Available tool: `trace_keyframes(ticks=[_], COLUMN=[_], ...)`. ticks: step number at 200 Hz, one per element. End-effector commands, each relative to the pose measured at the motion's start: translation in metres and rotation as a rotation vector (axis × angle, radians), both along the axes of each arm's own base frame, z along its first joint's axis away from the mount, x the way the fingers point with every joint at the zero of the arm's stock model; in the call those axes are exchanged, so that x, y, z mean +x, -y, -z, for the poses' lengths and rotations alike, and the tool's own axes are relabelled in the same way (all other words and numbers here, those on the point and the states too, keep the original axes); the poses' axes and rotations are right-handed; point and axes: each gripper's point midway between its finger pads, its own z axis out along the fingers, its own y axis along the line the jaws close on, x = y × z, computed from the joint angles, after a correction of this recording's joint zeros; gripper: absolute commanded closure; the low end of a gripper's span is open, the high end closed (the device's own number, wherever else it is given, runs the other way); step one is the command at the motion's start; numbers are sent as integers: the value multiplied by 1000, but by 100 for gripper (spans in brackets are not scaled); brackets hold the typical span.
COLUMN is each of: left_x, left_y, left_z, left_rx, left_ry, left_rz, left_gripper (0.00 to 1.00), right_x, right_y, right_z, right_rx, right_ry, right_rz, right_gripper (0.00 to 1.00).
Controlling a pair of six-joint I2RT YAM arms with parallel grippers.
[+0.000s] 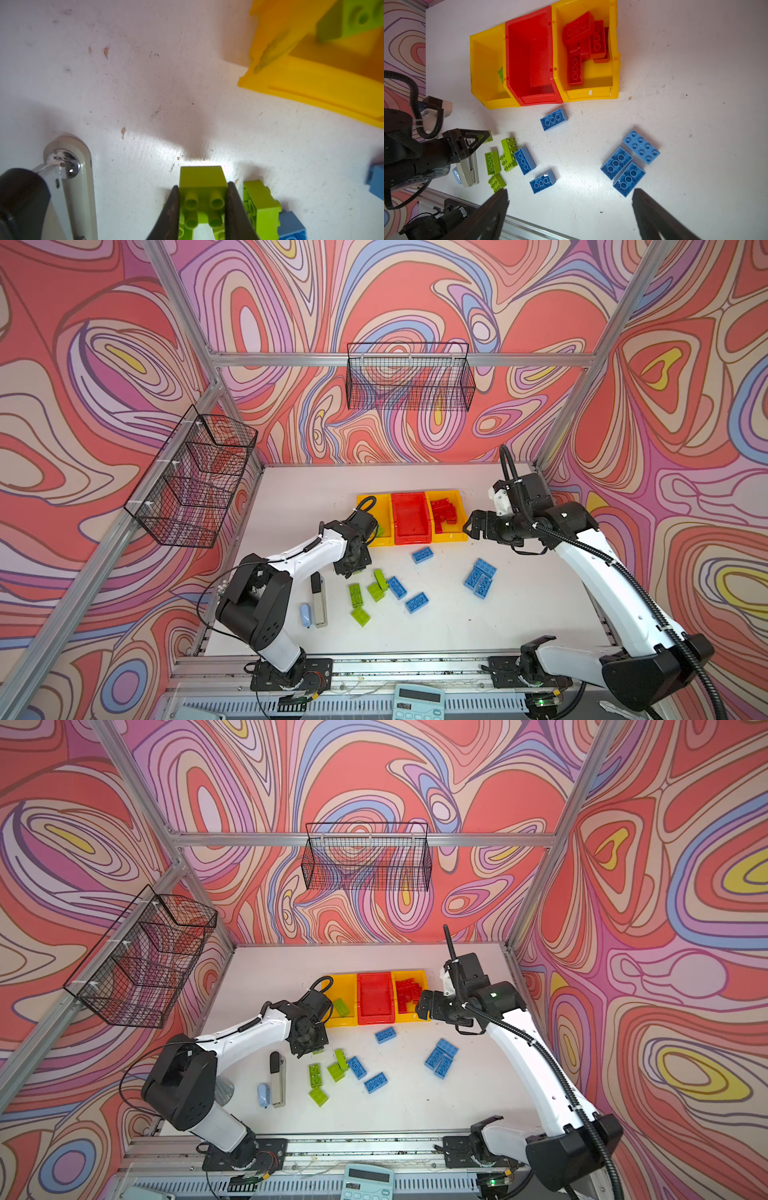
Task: Sort the legos into containers by color
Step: 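Carry the lime-green brick into the yellow bin and open the left gripper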
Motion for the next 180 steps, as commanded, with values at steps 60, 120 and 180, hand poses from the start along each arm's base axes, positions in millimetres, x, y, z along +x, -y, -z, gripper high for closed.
trace_keyframes(ticks=[60,120,180], left_x=[37,101,148], left_y=[16,54,58], left_z=[-80,-76,-56], left_rx=[-15,-14,-74], left_ry=[95,100,72], left_rz=[62,141,116], left_gripper=[79,77,42], right_x=[14,19,22], right_y=[-6,-3,3], right_z=[-5,-4,-8], right_rx=[16,9,-23], right_ry=[26,34,39], right_rz=[15,40,64], right_gripper=[2,2,2])
